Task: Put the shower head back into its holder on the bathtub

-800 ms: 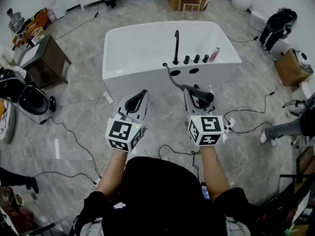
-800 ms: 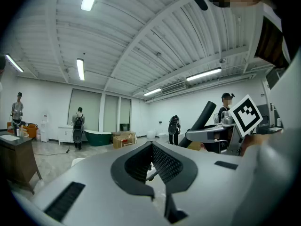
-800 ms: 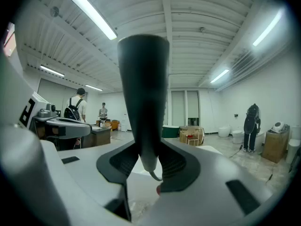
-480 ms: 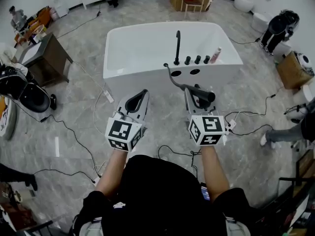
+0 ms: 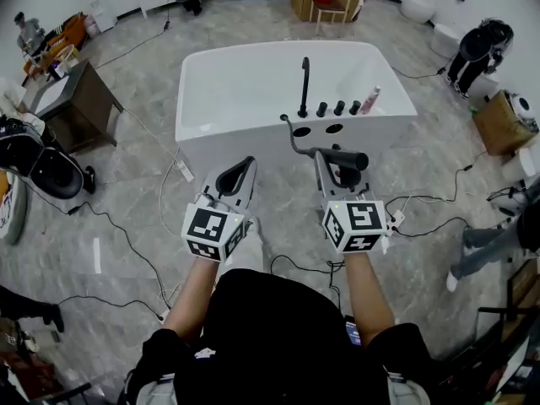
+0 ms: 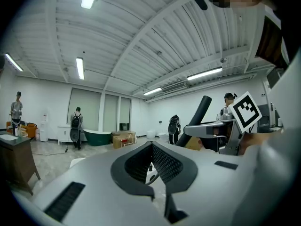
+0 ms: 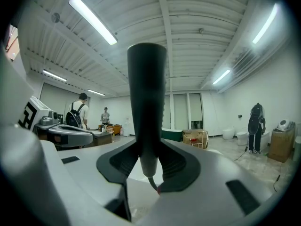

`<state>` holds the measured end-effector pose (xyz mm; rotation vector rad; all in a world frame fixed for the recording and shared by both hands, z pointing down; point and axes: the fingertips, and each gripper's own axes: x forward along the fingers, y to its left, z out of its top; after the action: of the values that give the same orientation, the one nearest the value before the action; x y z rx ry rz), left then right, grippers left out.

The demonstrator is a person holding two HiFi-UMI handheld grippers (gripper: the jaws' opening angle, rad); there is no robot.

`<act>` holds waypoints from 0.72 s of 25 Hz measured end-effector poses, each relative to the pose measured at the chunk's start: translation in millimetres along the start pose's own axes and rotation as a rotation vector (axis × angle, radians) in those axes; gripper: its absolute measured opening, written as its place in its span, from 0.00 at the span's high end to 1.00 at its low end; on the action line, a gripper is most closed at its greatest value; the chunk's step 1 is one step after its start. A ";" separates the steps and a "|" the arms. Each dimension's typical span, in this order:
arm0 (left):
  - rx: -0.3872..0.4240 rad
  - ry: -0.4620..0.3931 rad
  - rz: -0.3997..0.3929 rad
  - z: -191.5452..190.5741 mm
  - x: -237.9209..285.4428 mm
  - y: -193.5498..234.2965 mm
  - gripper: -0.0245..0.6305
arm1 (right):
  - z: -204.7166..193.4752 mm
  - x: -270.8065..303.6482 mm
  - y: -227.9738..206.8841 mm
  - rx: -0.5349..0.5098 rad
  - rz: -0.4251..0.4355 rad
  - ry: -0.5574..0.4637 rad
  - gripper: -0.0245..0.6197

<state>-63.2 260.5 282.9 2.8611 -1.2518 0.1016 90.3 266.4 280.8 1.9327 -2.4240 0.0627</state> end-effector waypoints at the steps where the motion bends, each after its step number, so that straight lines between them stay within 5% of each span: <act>1: 0.005 0.003 -0.001 -1.2 5.1 3.5 0.94 | -0.5 5.0 -1.4 0.000 0.000 -0.002 0.75; 18: -0.021 -0.006 -0.020 20.7 111.5 110.3 0.94 | 24.3 145.8 -24.8 0.009 -0.011 0.004 0.75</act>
<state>-67.6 102.9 268.5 2.8577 -1.2180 0.0801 81.9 117.6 265.0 1.9472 -2.4141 0.0769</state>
